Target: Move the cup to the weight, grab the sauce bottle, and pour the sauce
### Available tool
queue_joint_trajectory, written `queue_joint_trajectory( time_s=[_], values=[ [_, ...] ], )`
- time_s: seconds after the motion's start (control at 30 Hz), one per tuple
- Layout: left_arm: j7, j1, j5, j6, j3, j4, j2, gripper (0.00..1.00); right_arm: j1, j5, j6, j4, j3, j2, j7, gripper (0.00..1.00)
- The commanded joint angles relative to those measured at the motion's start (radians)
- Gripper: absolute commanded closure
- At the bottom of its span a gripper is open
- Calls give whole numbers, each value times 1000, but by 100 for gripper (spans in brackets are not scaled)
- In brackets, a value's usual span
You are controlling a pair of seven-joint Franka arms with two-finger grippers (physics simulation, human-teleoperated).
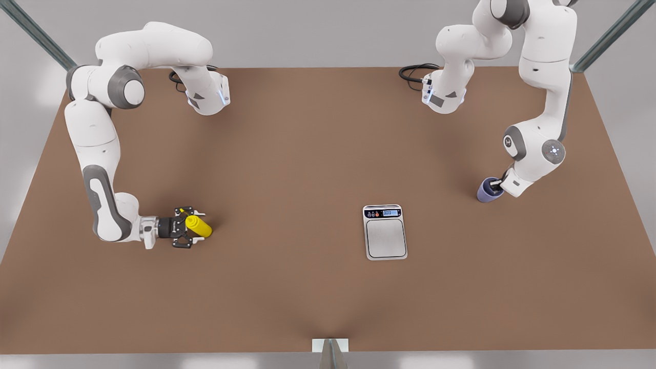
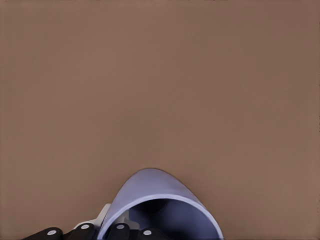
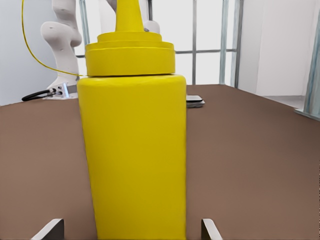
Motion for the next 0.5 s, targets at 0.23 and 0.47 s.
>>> queue_joint_trajectory(
  time_s=[0.23, 0.47],
  values=[
    [1, -2, -39, 3, -40, 5, 1, 77, 7, 19, -3, 5, 0, 7, -8, 24],
    [-4, -3, -54, -6, -64, 5, -30, 76, 2, 20, -8, 5, 0, 13, -8, 32]
  ],
)
